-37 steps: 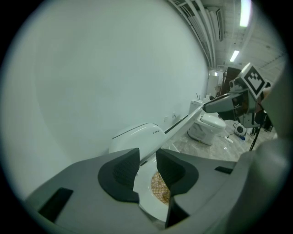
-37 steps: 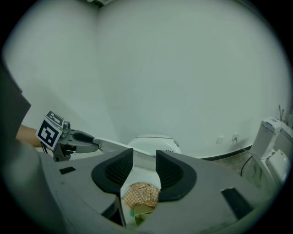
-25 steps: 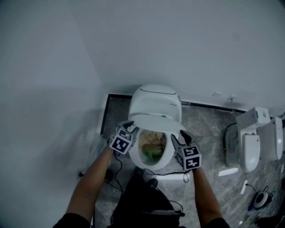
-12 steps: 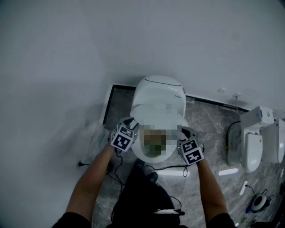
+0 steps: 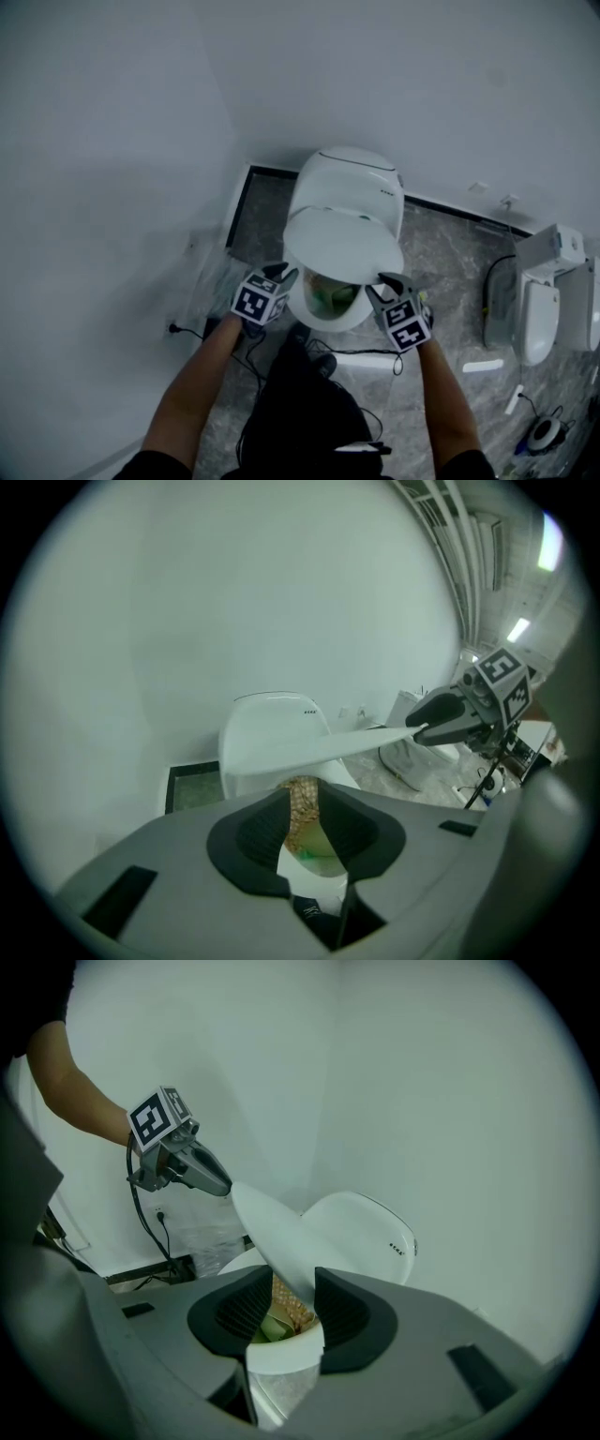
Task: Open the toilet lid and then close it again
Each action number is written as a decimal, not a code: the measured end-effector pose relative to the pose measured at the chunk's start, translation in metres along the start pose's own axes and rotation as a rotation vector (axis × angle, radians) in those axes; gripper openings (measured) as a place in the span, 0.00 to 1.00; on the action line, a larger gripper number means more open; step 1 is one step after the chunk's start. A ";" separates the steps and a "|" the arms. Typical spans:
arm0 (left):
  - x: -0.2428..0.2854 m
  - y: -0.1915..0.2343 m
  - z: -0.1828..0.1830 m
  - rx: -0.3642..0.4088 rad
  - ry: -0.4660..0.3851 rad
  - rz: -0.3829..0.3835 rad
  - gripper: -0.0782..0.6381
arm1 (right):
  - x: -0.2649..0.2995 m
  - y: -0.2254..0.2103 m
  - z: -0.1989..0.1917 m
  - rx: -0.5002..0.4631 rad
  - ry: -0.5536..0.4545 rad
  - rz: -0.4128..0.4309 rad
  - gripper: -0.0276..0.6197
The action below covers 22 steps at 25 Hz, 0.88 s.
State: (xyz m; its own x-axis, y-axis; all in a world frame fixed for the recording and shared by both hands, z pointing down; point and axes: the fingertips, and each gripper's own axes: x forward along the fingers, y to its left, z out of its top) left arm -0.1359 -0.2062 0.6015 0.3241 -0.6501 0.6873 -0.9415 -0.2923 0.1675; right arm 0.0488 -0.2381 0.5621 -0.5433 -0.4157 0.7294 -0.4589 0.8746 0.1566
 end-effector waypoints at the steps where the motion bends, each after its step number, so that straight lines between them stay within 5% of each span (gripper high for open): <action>1: -0.001 -0.001 -0.001 -0.016 -0.007 0.000 0.24 | 0.000 0.003 -0.003 -0.003 0.004 0.002 0.28; 8: -0.012 0.001 -0.005 -0.085 -0.059 0.039 0.15 | 0.003 0.023 -0.022 -0.034 0.023 0.016 0.28; 22: 0.013 -0.011 -0.033 -0.053 -0.020 0.031 0.12 | 0.012 0.056 -0.051 -0.080 0.057 0.024 0.29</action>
State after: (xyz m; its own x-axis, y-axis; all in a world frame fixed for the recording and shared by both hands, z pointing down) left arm -0.1247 -0.1886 0.6323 0.2956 -0.6725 0.6785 -0.9547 -0.2344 0.1835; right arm 0.0528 -0.1815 0.6135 -0.5112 -0.3818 0.7700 -0.3877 0.9020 0.1899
